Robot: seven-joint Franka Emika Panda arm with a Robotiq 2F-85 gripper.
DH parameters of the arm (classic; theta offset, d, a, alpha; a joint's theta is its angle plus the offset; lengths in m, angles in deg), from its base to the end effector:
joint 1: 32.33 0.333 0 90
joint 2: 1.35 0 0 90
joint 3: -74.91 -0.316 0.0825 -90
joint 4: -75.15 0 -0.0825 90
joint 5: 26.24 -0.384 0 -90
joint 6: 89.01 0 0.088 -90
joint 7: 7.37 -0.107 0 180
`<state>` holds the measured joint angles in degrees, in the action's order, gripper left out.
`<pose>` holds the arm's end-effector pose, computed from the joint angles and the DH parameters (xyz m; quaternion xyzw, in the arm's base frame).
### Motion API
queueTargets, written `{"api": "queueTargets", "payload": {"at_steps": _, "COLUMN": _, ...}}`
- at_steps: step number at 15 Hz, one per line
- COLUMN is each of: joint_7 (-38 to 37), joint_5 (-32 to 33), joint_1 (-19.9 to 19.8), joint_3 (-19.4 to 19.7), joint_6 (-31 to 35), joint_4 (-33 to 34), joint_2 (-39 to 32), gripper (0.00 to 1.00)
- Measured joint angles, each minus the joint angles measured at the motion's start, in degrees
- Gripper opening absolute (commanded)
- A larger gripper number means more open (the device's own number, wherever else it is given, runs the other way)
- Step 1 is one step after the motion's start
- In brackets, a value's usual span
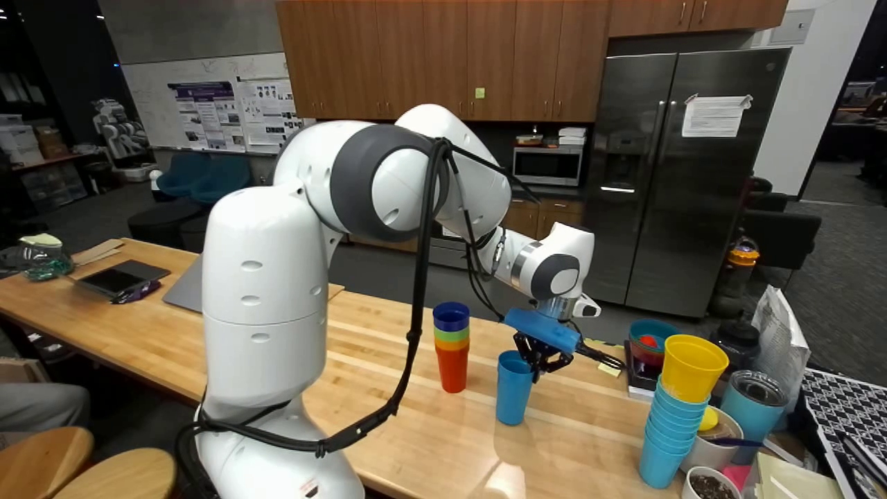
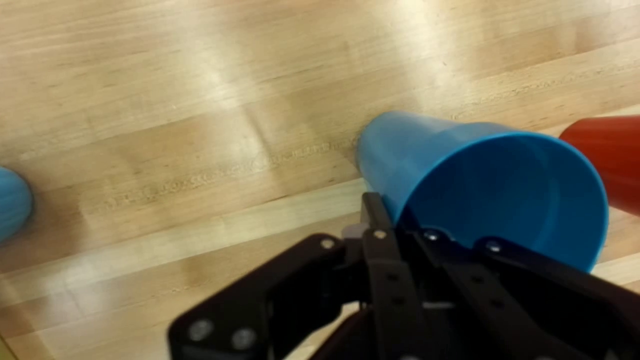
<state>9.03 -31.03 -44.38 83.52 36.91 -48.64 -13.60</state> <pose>0.5079 -0.1881 0.2856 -0.9941 0.0641 0.0771 0.0423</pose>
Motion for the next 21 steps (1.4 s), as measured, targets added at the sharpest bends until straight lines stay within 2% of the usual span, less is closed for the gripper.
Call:
{"api": "queueTargets", "payload": {"at_steps": 1, "joint_7": 0.0, "joint_5": 0.0, "joint_1": 0.0, "joint_3": 0.0, "joint_6": 0.0, "joint_4": 0.0, "joint_2": 0.0, "gripper": 0.31}}
{"api": "queueTargets", "payload": {"at_steps": 4, "joint_7": 0.0, "joint_5": 0.0, "joint_1": 0.0, "joint_3": 0.0, "joint_6": -0.1, "joint_4": 0.0, "joint_2": 0.0, "gripper": 0.47}}
{"api": "queueTargets", "payload": {"at_steps": 11, "joint_7": 0.2, "joint_5": 0.0, "joint_1": -0.6, "joint_3": 0.4, "joint_6": -1.8, "joint_4": 0.1, "joint_2": 3.2, "gripper": 0.95}}
{"api": "queueTargets", "payload": {"at_steps": 12, "joint_7": 0.3, "joint_5": 0.0, "joint_1": -0.7, "joint_3": 0.6, "joint_6": -2.6, "joint_4": 0.1, "joint_2": 4.8, "gripper": 0.99}}
{"api": "queueTargets", "payload": {"at_steps": 18, "joint_7": 0.5, "joint_5": 0.1, "joint_1": -0.8, "joint_3": 2.0, "joint_6": -7.3, "joint_4": 0.3, "joint_2": 15.3, "gripper": 1.00}}
{"api": "queueTargets", "payload": {"at_steps": 21, "joint_7": 0.6, "joint_5": 0.1, "joint_1": -0.2, "joint_3": 2.0, "joint_6": -8.8, "joint_4": 1.1, "joint_2": 18.3, "gripper": 1.00}}
